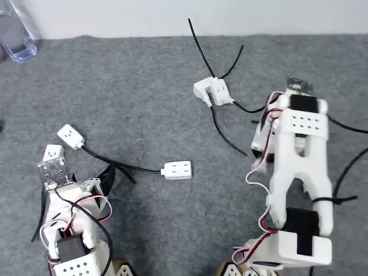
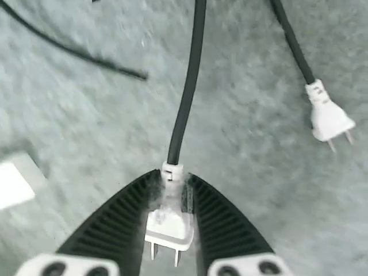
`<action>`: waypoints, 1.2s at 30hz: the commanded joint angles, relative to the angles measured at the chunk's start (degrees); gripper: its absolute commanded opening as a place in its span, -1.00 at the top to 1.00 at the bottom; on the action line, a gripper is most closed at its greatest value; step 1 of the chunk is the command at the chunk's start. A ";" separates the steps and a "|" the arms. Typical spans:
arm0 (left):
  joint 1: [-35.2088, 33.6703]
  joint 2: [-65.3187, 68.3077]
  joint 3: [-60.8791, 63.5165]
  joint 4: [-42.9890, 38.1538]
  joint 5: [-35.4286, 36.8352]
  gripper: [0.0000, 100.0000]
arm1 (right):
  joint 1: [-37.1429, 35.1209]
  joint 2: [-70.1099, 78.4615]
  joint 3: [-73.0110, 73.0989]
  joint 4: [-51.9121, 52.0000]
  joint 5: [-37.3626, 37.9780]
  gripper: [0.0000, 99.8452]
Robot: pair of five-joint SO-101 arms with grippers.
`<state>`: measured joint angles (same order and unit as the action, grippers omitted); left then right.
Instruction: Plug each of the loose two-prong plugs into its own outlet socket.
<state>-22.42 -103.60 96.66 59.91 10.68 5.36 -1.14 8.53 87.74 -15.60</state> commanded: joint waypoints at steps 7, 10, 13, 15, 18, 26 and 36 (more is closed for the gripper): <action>0.09 -0.26 -0.22 -1.58 -0.26 0.27 | -5.76 -2.24 15.65 -19.30 -12.13 0.98; 0.18 -0.26 -0.22 -1.58 -0.26 0.27 | -8.04 -2.15 21.89 -24.75 -12.22 0.98; 0.18 -0.26 -0.22 -1.58 -0.35 0.27 | -9.19 -2.51 28.04 -33.63 -12.31 0.98; 0.18 -0.26 -0.22 -1.58 -0.35 0.27 | -7.08 -2.15 32.79 -40.31 -12.40 0.98; 0.18 -0.26 -0.22 -1.58 -0.35 0.27 | -5.76 -4.00 37.01 -47.69 -16.44 0.98; 0.18 -0.26 -0.22 -1.58 -0.35 0.27 | -6.02 -7.96 37.19 -47.52 -14.86 0.98; 0.18 -0.26 -0.22 -1.67 -0.35 0.27 | -14.37 -15.60 35.69 -31.34 -0.70 0.33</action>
<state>-22.42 -103.60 96.66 59.91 10.68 -5.80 -12.22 46.24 50.37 -19.30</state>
